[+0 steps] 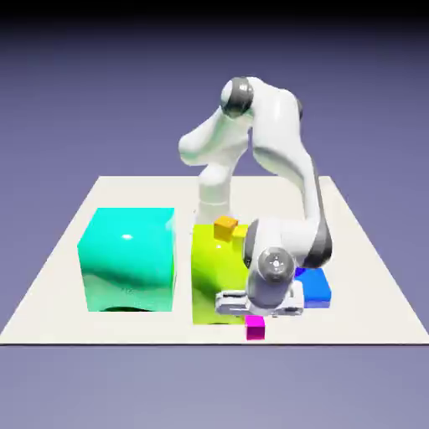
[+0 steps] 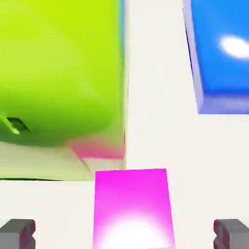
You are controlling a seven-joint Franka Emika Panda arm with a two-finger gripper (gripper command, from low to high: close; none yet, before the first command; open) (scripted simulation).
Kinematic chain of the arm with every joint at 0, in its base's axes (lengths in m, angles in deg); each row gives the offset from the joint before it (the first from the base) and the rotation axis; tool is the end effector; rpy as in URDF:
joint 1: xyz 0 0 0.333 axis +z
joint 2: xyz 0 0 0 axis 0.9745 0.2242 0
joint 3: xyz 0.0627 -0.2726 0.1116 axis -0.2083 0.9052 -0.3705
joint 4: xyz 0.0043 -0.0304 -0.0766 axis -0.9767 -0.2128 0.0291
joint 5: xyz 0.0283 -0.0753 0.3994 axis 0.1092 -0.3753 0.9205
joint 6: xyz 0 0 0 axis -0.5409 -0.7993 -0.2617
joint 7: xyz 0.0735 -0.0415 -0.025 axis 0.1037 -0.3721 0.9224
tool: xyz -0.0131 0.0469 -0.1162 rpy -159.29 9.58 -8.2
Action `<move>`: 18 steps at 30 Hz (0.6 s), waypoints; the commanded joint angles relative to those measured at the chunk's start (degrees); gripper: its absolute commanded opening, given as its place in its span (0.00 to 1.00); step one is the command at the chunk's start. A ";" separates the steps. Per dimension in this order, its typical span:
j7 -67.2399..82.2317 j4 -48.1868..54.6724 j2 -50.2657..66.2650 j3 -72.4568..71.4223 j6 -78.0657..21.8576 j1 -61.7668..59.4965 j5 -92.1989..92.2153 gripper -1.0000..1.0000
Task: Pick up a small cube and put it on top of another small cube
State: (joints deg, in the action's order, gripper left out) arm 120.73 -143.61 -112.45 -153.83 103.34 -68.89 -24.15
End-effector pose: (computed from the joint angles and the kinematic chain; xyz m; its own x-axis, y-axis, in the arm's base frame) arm 0.5805 0.0994 0.1117 -0.6359 0.6735 0.3768 0.5601 0.7387 -0.3751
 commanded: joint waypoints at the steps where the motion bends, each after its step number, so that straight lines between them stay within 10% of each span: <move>1: 0.48 -1.60 -1.03 -0.56 2.49 0.10 0.76 0.50; 3: 1.08 -3.62 -2.32 -1.26 5.64 0.23 1.73 0.50; 4: 1.08 -3.62 -2.32 -1.26 5.64 0.23 1.73 0.00; 18: -13.05 -11.63 13.04 6.56 -0.32 19.27 0.84 0.00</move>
State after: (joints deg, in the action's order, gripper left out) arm 107.65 -155.23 -99.42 -147.28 103.01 -49.63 -23.47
